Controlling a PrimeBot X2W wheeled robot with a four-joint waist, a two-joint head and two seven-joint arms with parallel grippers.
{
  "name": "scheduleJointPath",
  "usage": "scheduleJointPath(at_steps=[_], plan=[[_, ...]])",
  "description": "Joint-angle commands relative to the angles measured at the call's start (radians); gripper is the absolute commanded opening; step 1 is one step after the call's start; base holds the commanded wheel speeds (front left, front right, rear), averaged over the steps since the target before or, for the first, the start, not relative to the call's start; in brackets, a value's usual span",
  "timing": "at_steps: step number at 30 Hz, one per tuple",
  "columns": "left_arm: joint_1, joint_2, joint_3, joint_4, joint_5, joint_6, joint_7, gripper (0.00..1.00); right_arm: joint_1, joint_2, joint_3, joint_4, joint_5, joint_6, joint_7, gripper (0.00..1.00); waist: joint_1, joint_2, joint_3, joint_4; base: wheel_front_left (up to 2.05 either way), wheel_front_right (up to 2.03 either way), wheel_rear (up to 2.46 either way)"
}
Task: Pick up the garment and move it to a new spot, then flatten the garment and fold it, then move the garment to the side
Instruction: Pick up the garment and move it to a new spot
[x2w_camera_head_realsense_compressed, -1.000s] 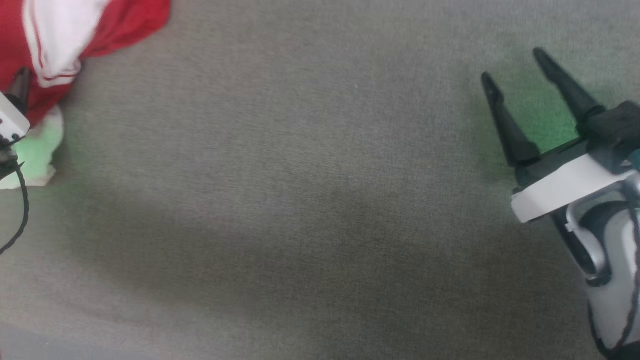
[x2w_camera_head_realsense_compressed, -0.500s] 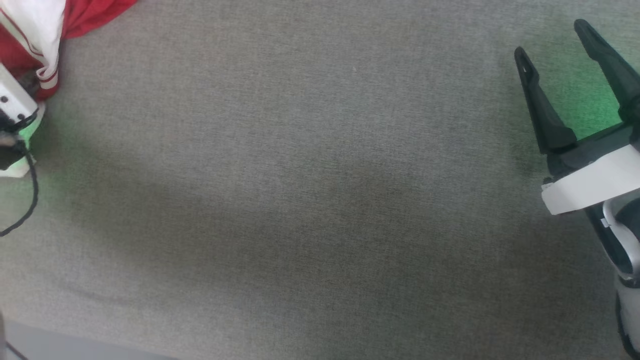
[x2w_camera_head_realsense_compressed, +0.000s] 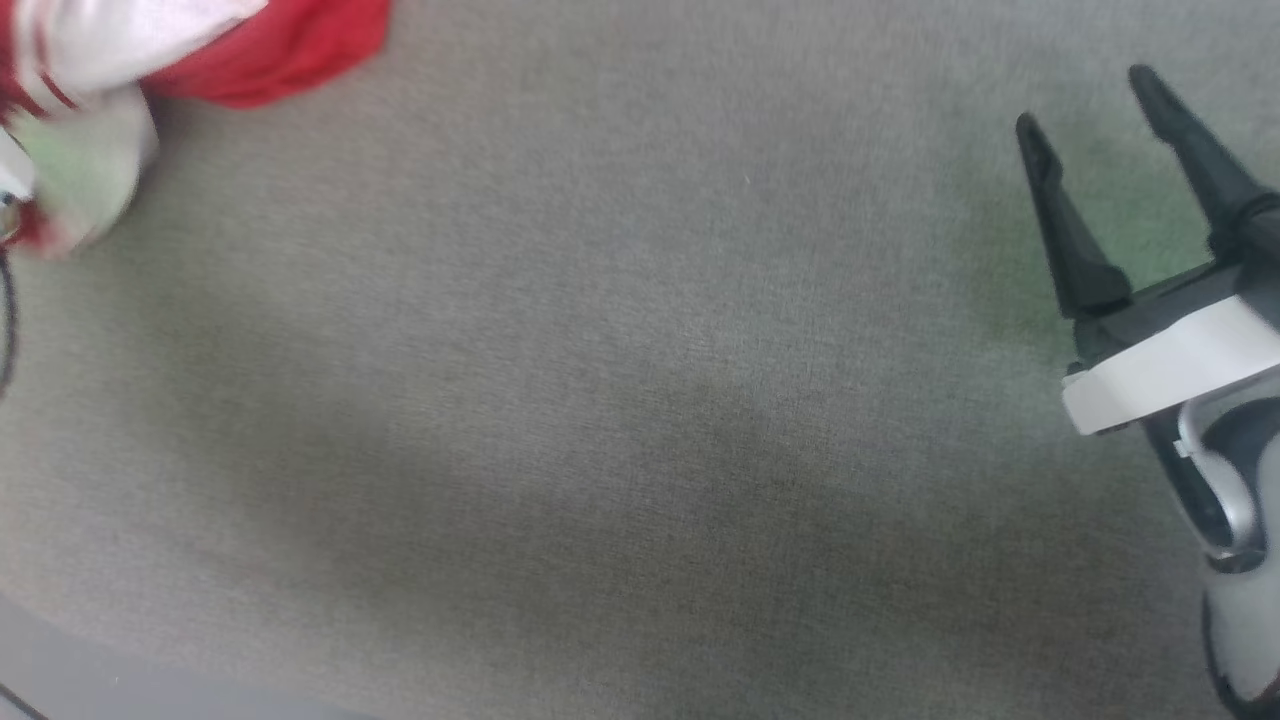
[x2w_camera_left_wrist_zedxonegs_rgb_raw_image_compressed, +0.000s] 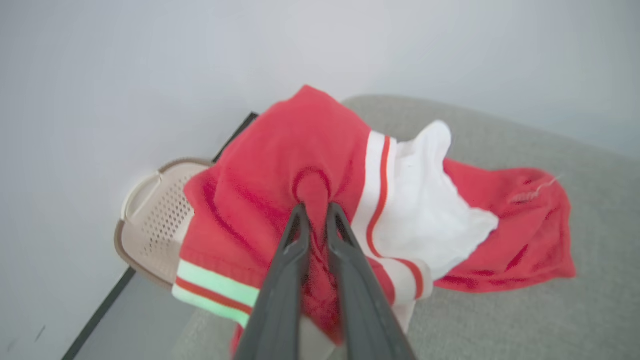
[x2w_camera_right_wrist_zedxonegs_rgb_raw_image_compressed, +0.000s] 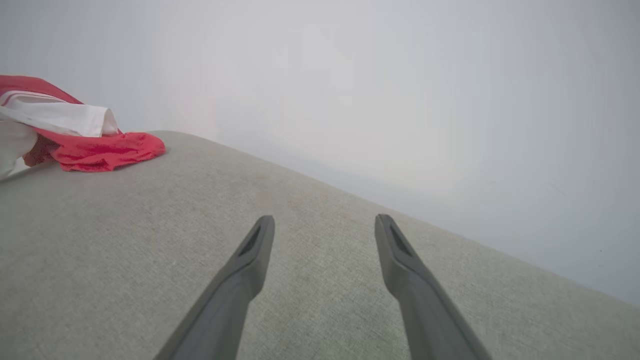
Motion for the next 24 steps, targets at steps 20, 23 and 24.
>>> scheduleJointPath(at_steps=[20,23,24], plan=[[0.031,0.152,-0.078,-0.489,0.08,0.044,-0.047,0.0,0.063,0.123,-0.003,0.162,0.026,0.0,-0.152,1.0,0.0,0.0,-0.285,-0.012,0.0,0.0,0.0],[0.093,0.181,-0.064,-0.654,0.063,0.088,0.012,0.0,0.066,0.13,-0.017,0.173,0.025,0.0,-0.171,1.0,0.0,0.0,-0.297,-0.038,0.0,0.0,0.0],[0.118,0.19,-0.059,-0.716,0.06,0.105,0.034,0.0,0.068,0.134,-0.024,0.175,0.025,0.0,-0.178,1.0,0.0,0.0,-0.3,-0.047,0.0,0.0,0.0]])
